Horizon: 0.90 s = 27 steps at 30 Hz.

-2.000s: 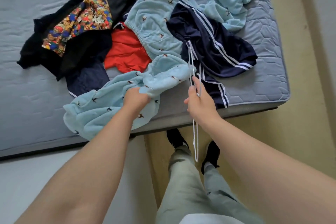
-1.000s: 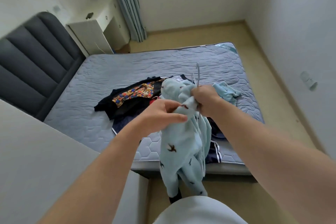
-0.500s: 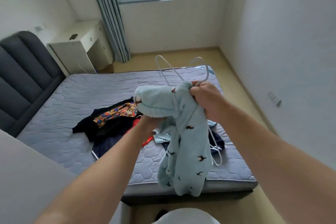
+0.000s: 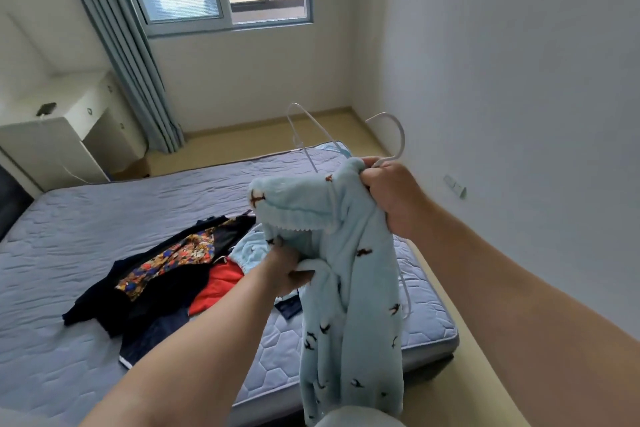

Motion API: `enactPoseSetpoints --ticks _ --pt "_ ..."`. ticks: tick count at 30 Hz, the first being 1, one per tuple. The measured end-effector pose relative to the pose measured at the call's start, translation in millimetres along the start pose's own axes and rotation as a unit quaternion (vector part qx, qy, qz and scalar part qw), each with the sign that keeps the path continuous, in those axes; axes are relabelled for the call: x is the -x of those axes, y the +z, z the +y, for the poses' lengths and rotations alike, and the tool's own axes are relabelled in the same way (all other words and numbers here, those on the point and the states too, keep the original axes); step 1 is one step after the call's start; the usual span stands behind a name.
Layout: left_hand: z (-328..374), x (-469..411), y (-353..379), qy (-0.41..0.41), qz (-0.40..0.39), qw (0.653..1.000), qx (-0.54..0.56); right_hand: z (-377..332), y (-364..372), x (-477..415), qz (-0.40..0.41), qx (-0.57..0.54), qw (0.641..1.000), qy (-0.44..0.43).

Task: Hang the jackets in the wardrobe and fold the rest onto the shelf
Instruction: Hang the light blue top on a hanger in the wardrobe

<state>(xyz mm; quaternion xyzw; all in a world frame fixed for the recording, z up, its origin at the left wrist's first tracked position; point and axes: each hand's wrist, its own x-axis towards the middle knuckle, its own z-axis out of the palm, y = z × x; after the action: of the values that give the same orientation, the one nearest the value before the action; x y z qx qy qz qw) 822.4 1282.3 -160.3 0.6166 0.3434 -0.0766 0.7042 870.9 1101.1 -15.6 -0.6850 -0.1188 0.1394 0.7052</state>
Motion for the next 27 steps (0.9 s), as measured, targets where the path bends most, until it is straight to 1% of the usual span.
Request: enactPoseSetpoints --ticks 2,3,5,6,7,8,9,11,12,14,17,20,22,24,27 --pt "4 -11 1 -0.026 -0.075 0.995 0.062 0 -10 1 0.034 0.001 0.999 -0.002" --pt "9 -15 2 -0.013 -0.087 0.989 0.123 1 -17 1 0.059 0.006 0.998 -0.004" --pt "30 -18 -4 0.0 -0.049 0.982 0.183 5 -33 1 0.105 0.026 0.994 -0.001" --pt "44 -19 -9 0.012 -0.039 0.981 0.191 8 -40 2 0.124 0.04 0.991 0.004" --pt "58 -16 -14 0.021 -0.025 0.984 0.174 13 -47 3 0.142 0.055 0.988 0.012" --pt "70 -15 -17 0.031 -0.032 0.984 0.172 17 -53 5 0.157 0.068 0.985 0.021" --pt "83 -9 -19 0.04 -0.039 0.983 0.175 22 -57 7 0.164 0.08 0.983 0.027" --pt "103 -2 -22 0.061 -0.061 0.982 0.171 32 -61 11 0.149 0.096 0.984 0.031" --pt "108 0 -23 0.067 -0.071 0.982 0.162 36 -61 13 0.14 0.103 0.984 0.032" --pt "115 -2 -20 0.1 -0.06 0.985 0.125 44 -60 13 0.139 0.113 0.983 0.044" --pt "118 -5 -9 0.153 -0.018 0.986 0.063 58 -63 12 0.162 0.141 0.974 0.074" --pt "122 0 1 0.204 -0.023 0.978 0.029 70 -70 18 0.159 0.183 0.965 0.096" --pt "127 6 6 0.258 -0.034 0.965 -0.007 78 -75 21 0.165 0.21 0.957 0.109" --pt "134 14 11 0.319 -0.043 0.945 -0.053 84 -76 23 0.162 0.248 0.948 0.116" --pt "144 22 17 0.39 -0.028 0.91 -0.14 92 -73 21 0.161 0.341 0.919 0.117"
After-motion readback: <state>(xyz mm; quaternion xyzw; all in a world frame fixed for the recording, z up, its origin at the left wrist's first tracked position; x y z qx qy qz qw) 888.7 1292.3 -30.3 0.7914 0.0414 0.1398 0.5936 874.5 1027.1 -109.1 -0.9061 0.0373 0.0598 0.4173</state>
